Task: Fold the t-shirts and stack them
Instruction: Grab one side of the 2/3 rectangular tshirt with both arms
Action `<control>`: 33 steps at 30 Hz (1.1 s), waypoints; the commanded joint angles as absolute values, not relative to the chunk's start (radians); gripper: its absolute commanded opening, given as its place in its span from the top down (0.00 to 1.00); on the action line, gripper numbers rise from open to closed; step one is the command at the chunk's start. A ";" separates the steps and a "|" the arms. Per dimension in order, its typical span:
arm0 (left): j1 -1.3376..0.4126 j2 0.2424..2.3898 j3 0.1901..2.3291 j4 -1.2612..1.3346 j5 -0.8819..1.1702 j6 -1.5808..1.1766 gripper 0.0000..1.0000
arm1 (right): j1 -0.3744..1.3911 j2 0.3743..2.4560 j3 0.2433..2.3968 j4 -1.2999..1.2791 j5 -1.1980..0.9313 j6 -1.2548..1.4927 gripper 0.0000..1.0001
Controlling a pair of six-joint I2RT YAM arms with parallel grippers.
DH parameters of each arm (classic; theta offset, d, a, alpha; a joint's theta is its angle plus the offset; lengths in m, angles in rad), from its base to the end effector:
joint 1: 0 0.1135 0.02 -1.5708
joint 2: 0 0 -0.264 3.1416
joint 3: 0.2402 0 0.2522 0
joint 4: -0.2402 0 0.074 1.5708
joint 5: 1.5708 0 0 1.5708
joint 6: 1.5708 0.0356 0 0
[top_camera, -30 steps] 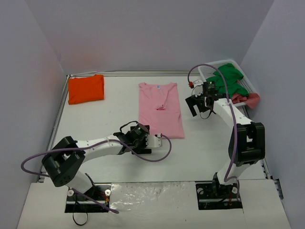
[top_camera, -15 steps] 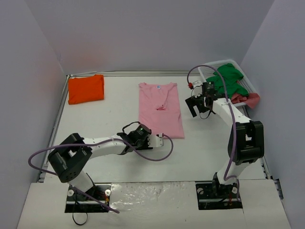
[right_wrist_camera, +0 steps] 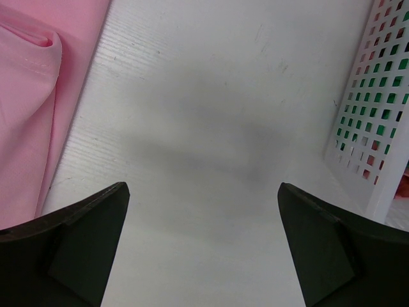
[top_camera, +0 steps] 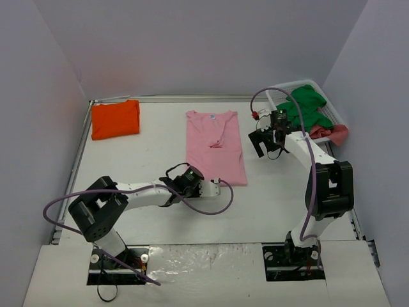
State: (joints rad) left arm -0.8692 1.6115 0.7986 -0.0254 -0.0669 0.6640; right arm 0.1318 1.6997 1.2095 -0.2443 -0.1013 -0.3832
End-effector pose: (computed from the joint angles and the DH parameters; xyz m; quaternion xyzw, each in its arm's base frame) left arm 0.2057 -0.2398 0.1592 0.6387 0.6804 -0.0056 0.3592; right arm 0.3757 0.0534 0.2396 -0.2523 0.8773 -0.0049 0.4082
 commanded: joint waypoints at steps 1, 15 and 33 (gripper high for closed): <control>-0.859 1.637 0.828 -0.074 -0.038 0.643 0.77 | 0.133 1.698 1.210 -0.265 -0.084 -0.393 0.02; -0.847 1.677 0.857 -0.104 -0.034 0.643 0.93 | 0.133 1.703 1.209 -0.270 -0.078 -0.399 0.02; -0.752 1.603 0.956 -0.385 0.279 0.718 0.98 | 0.132 1.542 1.169 -0.282 -0.306 -0.462 0.05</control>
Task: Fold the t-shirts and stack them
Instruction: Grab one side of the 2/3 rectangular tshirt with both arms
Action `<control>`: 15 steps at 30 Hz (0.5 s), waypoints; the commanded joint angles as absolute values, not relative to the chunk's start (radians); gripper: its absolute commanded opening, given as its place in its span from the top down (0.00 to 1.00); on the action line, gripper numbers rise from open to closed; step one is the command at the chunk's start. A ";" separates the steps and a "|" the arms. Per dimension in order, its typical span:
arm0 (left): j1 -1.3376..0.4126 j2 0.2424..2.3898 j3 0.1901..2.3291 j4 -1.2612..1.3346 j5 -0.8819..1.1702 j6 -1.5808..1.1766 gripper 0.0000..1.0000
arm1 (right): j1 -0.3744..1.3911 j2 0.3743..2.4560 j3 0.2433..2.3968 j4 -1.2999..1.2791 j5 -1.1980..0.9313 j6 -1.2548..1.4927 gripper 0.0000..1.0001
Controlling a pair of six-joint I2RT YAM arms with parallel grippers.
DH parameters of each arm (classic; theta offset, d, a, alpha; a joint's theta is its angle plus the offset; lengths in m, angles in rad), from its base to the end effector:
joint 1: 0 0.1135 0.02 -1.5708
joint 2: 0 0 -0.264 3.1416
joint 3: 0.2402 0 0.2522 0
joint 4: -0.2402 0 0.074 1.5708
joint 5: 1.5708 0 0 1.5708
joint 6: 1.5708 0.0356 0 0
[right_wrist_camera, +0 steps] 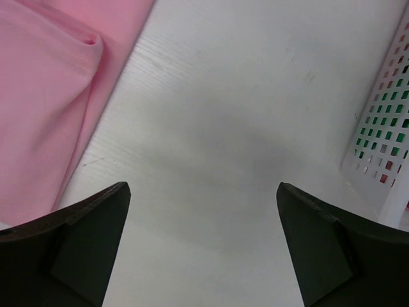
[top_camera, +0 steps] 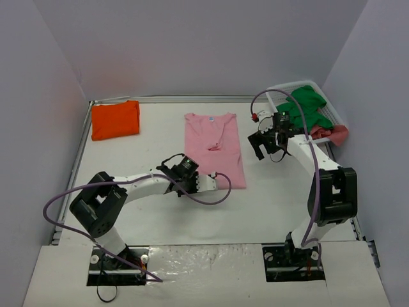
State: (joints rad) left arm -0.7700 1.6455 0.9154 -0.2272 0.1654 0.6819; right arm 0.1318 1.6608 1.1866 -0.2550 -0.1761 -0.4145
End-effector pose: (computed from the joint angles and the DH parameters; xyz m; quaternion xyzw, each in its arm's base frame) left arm 0.2293 -0.2305 0.1689 0.6494 0.6940 -0.0919 0.2972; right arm 0.3663 0.0549 0.2453 -0.2799 0.8658 0.0221 0.4142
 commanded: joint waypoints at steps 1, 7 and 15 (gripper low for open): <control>-0.735 1.601 0.963 -0.405 0.302 0.727 0.98 | 0.130 1.519 1.157 -0.278 -0.345 -0.480 0.06; -0.692 1.629 1.046 -0.555 0.414 0.807 0.98 | 0.132 1.356 1.055 -0.294 -0.583 -0.610 0.04; -0.649 1.698 1.141 -0.710 0.517 0.854 0.98 | 0.146 1.198 0.936 -0.380 -0.750 -0.825 0.14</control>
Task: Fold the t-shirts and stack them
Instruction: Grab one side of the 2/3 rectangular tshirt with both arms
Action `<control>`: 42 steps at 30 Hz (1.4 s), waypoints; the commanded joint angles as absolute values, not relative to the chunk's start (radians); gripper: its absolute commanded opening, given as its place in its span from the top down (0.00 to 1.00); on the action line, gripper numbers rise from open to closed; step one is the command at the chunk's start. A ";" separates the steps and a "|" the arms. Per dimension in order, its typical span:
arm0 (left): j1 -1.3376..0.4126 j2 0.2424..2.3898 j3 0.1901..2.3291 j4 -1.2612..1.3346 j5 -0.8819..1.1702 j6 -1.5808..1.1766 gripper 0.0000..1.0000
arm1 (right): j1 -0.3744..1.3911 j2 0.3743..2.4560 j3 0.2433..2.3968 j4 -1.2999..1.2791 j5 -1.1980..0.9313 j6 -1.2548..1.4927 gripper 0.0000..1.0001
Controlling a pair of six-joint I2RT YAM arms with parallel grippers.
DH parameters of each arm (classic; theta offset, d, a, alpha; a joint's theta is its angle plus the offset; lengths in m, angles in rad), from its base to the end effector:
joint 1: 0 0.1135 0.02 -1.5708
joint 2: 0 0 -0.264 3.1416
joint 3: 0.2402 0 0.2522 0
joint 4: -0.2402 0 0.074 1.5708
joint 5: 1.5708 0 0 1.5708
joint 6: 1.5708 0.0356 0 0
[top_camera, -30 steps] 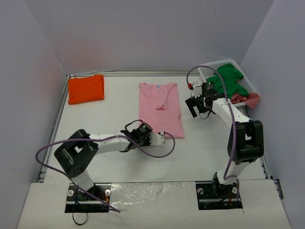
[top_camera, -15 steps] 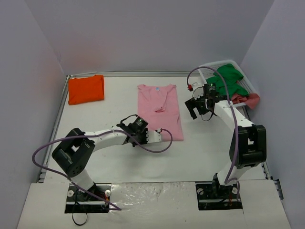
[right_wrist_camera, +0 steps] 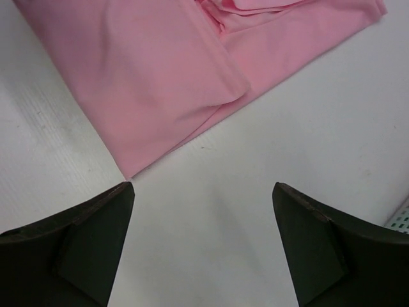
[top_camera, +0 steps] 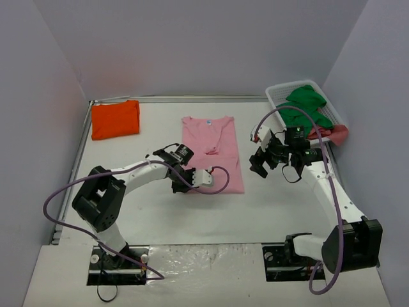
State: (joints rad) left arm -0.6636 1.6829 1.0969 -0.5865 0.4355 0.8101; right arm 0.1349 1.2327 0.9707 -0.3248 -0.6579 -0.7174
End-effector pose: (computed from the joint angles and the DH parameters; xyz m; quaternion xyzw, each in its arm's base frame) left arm 0.2492 -0.2139 0.1924 0.6748 0.6801 -0.1971 0.2081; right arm 0.2643 0.0578 0.3005 -0.4838 0.6965 0.1444 0.5100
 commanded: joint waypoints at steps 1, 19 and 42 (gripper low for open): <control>-0.646 1.704 1.155 -0.722 0.523 0.857 0.98 | 0.149 1.193 0.927 -0.387 -0.752 -0.850 0.15; -0.589 1.801 1.264 -0.822 0.638 0.838 0.98 | 0.397 1.328 0.854 -0.457 -0.603 -1.000 0.67; -0.502 1.878 1.331 -0.922 0.848 0.877 0.98 | 0.443 1.427 0.905 -0.454 -0.721 -0.985 0.38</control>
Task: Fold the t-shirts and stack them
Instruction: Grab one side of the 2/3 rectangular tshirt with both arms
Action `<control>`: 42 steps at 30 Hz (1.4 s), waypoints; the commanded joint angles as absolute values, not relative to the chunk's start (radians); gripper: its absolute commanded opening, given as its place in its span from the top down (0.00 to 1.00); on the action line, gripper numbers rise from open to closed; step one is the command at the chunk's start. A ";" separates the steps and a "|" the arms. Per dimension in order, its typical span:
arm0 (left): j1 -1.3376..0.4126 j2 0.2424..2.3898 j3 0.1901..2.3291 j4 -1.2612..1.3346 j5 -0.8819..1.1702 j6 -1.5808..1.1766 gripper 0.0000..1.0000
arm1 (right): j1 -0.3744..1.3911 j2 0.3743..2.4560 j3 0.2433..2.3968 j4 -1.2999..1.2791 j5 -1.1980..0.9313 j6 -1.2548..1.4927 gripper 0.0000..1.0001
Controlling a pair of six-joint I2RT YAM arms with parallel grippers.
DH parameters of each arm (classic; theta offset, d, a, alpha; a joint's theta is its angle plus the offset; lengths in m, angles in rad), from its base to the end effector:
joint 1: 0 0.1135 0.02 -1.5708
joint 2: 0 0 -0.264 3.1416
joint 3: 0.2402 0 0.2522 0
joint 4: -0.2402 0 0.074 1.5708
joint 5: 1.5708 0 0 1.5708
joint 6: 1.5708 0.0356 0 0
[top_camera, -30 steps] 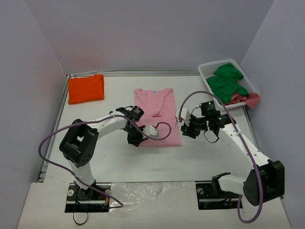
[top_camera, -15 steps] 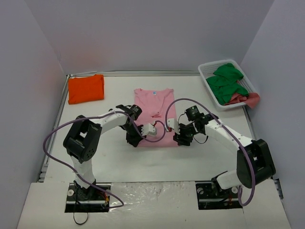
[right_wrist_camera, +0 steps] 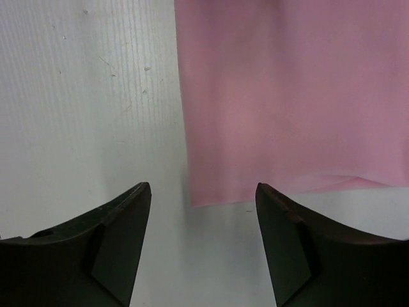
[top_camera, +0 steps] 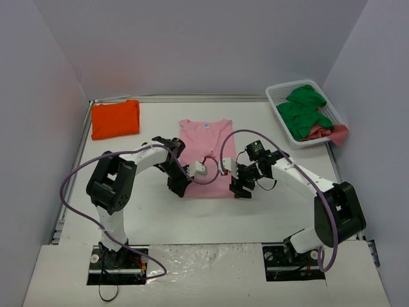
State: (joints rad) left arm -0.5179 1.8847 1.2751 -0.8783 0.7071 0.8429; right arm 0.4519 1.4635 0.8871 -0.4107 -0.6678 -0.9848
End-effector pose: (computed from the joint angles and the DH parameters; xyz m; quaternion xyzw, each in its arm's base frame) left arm 0.2884 -0.1909 0.1728 0.6008 0.7196 -0.3351 0.0943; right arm 0.2477 0.1447 0.2077 -0.6665 0.6192 0.2312 0.3449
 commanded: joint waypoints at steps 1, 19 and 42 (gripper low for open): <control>-0.494 1.882 1.338 -0.945 0.857 0.891 0.98 | 0.440 1.414 0.902 -0.457 -0.724 -0.979 0.36; -0.454 1.990 1.442 -1.092 0.933 0.962 0.98 | 0.417 1.315 0.850 -0.535 -0.732 -1.029 0.57; -0.436 2.006 1.460 -1.144 0.950 0.996 0.98 | 0.460 1.539 0.891 -0.489 -0.680 -1.063 0.57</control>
